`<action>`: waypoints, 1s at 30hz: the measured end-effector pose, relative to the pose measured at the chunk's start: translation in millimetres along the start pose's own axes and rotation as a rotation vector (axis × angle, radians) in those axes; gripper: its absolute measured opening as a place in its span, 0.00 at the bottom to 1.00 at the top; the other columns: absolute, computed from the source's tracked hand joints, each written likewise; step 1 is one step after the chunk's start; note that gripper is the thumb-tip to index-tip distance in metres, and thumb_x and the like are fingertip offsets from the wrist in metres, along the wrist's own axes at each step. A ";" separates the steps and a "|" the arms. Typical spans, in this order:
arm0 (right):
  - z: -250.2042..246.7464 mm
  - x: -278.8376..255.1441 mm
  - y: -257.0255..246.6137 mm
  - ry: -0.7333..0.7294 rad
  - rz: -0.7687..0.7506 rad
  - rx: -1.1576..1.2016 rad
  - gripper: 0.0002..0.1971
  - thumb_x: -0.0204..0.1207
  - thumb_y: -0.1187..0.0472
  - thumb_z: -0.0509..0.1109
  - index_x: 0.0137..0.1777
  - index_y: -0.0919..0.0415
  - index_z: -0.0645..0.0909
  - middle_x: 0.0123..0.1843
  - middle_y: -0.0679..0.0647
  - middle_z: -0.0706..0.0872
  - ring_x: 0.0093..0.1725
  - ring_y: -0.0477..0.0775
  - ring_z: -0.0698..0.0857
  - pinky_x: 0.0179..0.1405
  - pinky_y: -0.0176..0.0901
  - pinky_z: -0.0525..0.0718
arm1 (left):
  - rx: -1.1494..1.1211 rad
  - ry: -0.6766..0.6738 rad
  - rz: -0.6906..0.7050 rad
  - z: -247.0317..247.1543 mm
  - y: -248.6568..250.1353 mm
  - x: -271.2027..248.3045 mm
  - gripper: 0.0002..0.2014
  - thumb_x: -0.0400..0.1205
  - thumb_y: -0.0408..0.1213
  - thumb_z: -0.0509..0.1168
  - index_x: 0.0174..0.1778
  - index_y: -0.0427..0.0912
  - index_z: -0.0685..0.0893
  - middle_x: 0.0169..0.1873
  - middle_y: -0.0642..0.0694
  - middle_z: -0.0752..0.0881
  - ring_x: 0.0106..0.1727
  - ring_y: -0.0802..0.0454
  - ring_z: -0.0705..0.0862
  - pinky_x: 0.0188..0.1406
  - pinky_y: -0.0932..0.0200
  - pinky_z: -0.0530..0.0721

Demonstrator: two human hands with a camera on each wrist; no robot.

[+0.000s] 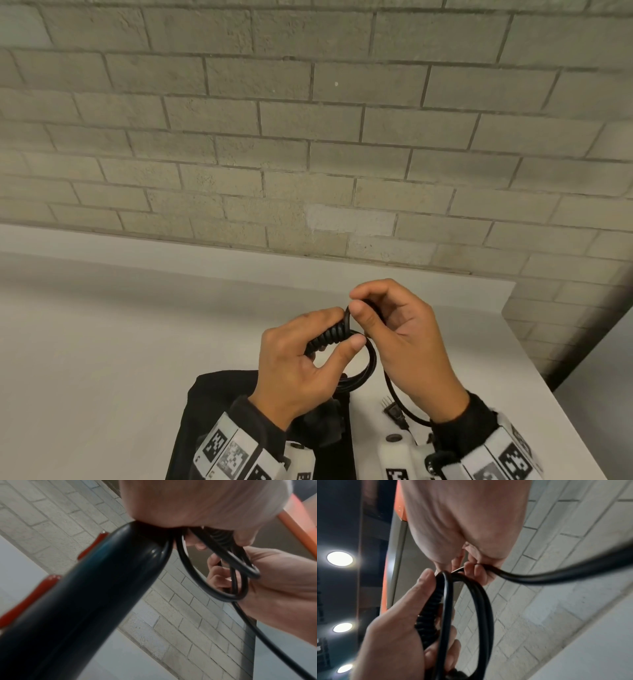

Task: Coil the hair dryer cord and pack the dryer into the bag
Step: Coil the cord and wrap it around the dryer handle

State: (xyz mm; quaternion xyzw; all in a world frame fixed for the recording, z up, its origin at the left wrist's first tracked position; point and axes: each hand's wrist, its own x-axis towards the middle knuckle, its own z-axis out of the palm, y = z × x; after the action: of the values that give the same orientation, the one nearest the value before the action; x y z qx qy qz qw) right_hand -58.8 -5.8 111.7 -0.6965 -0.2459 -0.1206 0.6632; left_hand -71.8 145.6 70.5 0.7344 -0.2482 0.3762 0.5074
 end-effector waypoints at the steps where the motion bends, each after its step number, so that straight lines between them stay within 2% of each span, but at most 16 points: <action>1: 1.1 -1.9 3.3 0.023 0.015 0.033 0.06 0.74 0.59 0.73 0.48 0.59 0.86 0.42 0.51 0.88 0.45 0.50 0.87 0.49 0.45 0.85 | 0.000 0.003 -0.002 -0.5 -0.1 0.1 0.14 0.79 0.53 0.71 0.54 0.48 0.88 0.37 0.61 0.87 0.32 0.66 0.80 0.32 0.73 0.77; 3: 1.5 -6.5 9.5 0.038 0.047 0.058 0.06 0.75 0.57 0.72 0.49 0.56 0.87 0.43 0.52 0.89 0.47 0.54 0.87 0.50 0.52 0.86 | 0.003 0.007 -0.002 -1.1 0.3 0.6 0.13 0.80 0.54 0.70 0.53 0.50 0.87 0.38 0.64 0.86 0.32 0.66 0.81 0.32 0.73 0.78; 5: -1.0 -12.3 13.9 0.003 0.057 0.081 0.09 0.77 0.53 0.72 0.53 0.54 0.87 0.48 0.53 0.90 0.50 0.54 0.88 0.51 0.49 0.86 | -0.003 0.019 -0.010 -1.1 -0.1 0.7 0.12 0.80 0.53 0.69 0.53 0.50 0.87 0.39 0.68 0.84 0.33 0.67 0.81 0.33 0.74 0.77; 7: -4.9 -18.7 16.9 -0.088 0.052 0.107 0.19 0.73 0.47 0.74 0.61 0.56 0.84 0.55 0.54 0.89 0.57 0.54 0.87 0.56 0.44 0.85 | -0.007 0.034 -0.016 -0.6 -2.1 0.7 0.13 0.80 0.51 0.69 0.52 0.46 0.89 0.38 0.65 0.85 0.33 0.66 0.81 0.33 0.73 0.77; 9: -7.1 -23.7 19.5 -0.183 0.076 0.087 0.27 0.69 0.48 0.79 0.66 0.55 0.81 0.61 0.53 0.88 0.61 0.55 0.86 0.62 0.45 0.83 | -0.012 0.038 -0.024 -0.2 -3.4 0.2 0.14 0.81 0.52 0.68 0.52 0.47 0.89 0.39 0.59 0.88 0.35 0.62 0.84 0.34 0.70 0.80; 11: -7.0 -25.7 20.8 -0.202 0.103 0.024 0.24 0.69 0.54 0.80 0.66 0.48 0.81 0.61 0.50 0.88 0.58 0.55 0.87 0.62 0.47 0.84 | -0.002 0.037 -0.030 0.5 -4.1 -0.2 0.13 0.82 0.53 0.67 0.53 0.49 0.88 0.39 0.58 0.88 0.35 0.63 0.84 0.35 0.70 0.80; 13: -5.9 -25.2 19.0 -0.159 0.114 -0.023 0.18 0.72 0.59 0.77 0.62 0.48 0.84 0.57 0.49 0.90 0.56 0.55 0.88 0.62 0.50 0.85 | 0.009 0.035 -0.040 1.9 -5.0 -0.3 0.12 0.82 0.52 0.67 0.51 0.47 0.88 0.37 0.57 0.88 0.34 0.63 0.83 0.35 0.70 0.79; 15: -6.1 -23.8 15.2 -0.140 0.108 -0.055 0.13 0.73 0.58 0.74 0.58 0.51 0.85 0.53 0.48 0.91 0.56 0.53 0.88 0.60 0.51 0.86 | 0.000 0.033 -0.050 3.3 -4.9 0.2 0.13 0.82 0.51 0.67 0.49 0.45 0.88 0.36 0.56 0.87 0.34 0.59 0.84 0.33 0.65 0.80; 19: -8.4 -19.1 8.0 -0.158 0.073 -0.168 0.07 0.74 0.53 0.72 0.49 0.50 0.87 0.44 0.49 0.91 0.48 0.52 0.88 0.53 0.51 0.85 | 0.009 0.033 -0.060 3.6 -2.4 2.1 0.15 0.83 0.56 0.65 0.48 0.49 0.86 0.34 0.57 0.85 0.30 0.53 0.83 0.27 0.55 0.82; 21: -10.4 -16.3 5.6 -0.204 0.075 -0.228 0.05 0.76 0.52 0.72 0.47 0.51 0.87 0.41 0.47 0.90 0.46 0.52 0.88 0.52 0.51 0.84 | 0.026 0.015 -0.068 1.7 -2.2 3.0 0.14 0.83 0.58 0.64 0.49 0.51 0.85 0.35 0.58 0.85 0.31 0.53 0.84 0.28 0.57 0.83; 23: -13.7 -13.5 4.5 -0.252 0.073 -0.281 0.04 0.78 0.54 0.71 0.47 0.51 0.87 0.41 0.46 0.90 0.46 0.50 0.88 0.53 0.49 0.84 | 0.052 -0.014 -0.081 -1.5 -2.5 3.6 0.14 0.82 0.59 0.64 0.53 0.54 0.84 0.39 0.58 0.87 0.37 0.54 0.86 0.35 0.62 0.85; 26: -18.8 -9.0 1.1 -0.295 0.058 -0.308 0.04 0.79 0.56 0.70 0.47 0.53 0.87 0.40 0.45 0.90 0.46 0.47 0.88 0.52 0.38 0.84 | 0.054 -0.035 -0.130 -7.1 -0.8 7.7 0.18 0.79 0.56 0.68 0.64 0.58 0.81 0.45 0.58 0.85 0.46 0.53 0.88 0.45 0.64 0.86; 28: -21.0 -5.1 -2.0 -0.315 0.049 -0.319 0.05 0.79 0.57 0.70 0.49 0.54 0.87 0.40 0.45 0.90 0.46 0.48 0.88 0.50 0.36 0.84 | 0.071 -0.048 -0.101 -9.4 1.2 12.1 0.20 0.79 0.53 0.69 0.67 0.57 0.79 0.47 0.59 0.84 0.47 0.54 0.87 0.46 0.68 0.84; 30: -22.9 -1.4 -4.3 -0.334 0.032 -0.332 0.05 0.79 0.56 0.70 0.50 0.54 0.87 0.40 0.46 0.90 0.46 0.48 0.88 0.49 0.37 0.84 | 0.108 -0.100 -0.029 -8.6 1.9 14.2 0.16 0.83 0.51 0.65 0.66 0.54 0.81 0.46 0.61 0.84 0.47 0.57 0.86 0.47 0.70 0.82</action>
State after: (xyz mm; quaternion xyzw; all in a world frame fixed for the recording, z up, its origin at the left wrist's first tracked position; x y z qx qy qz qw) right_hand -58.5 -28.7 116.9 -0.8102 -0.3179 -0.0322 0.4914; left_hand -67.4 153.2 84.8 0.7821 -0.2419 0.3447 0.4594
